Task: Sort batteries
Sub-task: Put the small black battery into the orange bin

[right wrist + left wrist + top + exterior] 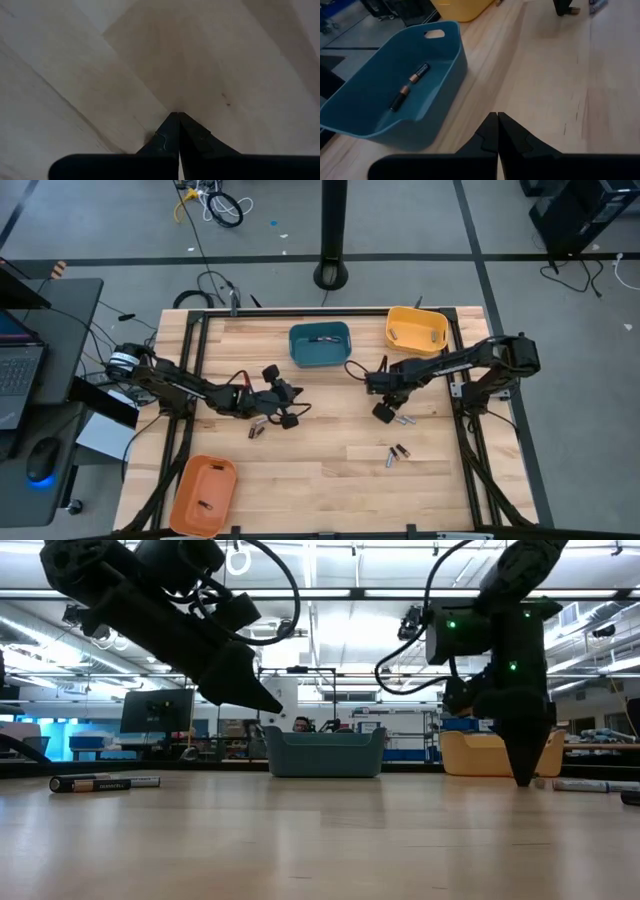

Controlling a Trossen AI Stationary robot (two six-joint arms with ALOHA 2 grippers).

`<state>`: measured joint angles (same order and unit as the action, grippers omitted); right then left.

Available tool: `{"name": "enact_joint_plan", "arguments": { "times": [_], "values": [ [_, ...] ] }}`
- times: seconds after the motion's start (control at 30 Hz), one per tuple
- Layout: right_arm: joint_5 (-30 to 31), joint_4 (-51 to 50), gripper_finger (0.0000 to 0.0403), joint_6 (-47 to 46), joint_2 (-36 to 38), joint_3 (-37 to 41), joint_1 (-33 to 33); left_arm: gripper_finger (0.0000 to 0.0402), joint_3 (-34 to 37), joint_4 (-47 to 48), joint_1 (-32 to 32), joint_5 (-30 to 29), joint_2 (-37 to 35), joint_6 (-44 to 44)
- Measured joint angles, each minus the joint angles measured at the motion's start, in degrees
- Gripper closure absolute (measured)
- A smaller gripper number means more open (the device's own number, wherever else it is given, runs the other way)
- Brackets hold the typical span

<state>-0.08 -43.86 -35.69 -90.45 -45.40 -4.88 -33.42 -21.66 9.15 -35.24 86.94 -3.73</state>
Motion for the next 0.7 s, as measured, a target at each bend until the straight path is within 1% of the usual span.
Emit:
{"name": "enact_joint_plan", "arguments": {
  "times": [0.17,0.23,0.33,0.5,0.6,0.7],
  "values": [
    [0.8,2.3,0.0395,-0.4,0.2,1.2,0.2,0.0396,0.0,0.5,0.0,0.0,0.0,-1.0],
    [1.8,2.3,0.0395,0.1,0.8,1.2,0.4,0.0396,0.0,0.4,0.0,0.0,0.0,-1.0],
    [4.8,3.1,0.0395,3.5,2.5,-0.6,0.5,0.0396,0.0,0.2,0.0,0.0,0.0,-0.9],
    [5.2,0.4,0.0388,15.6,7.5,-2.6,1.8,0.0396,0.0,0.3,0.0,0.0,0.0,-0.8],
    [5.2,-3.2,0.037,23.8,10.3,-2.8,2.9,0.0396,0.0,0.4,0.0,0.0,0.0,-0.7],
    [4.8,-8.1,0.0345,30.1,10.6,-2.7,4.2,0.0396,0.0,0.4,0.0,0.0,0.0,-0.7]
  ]
}}
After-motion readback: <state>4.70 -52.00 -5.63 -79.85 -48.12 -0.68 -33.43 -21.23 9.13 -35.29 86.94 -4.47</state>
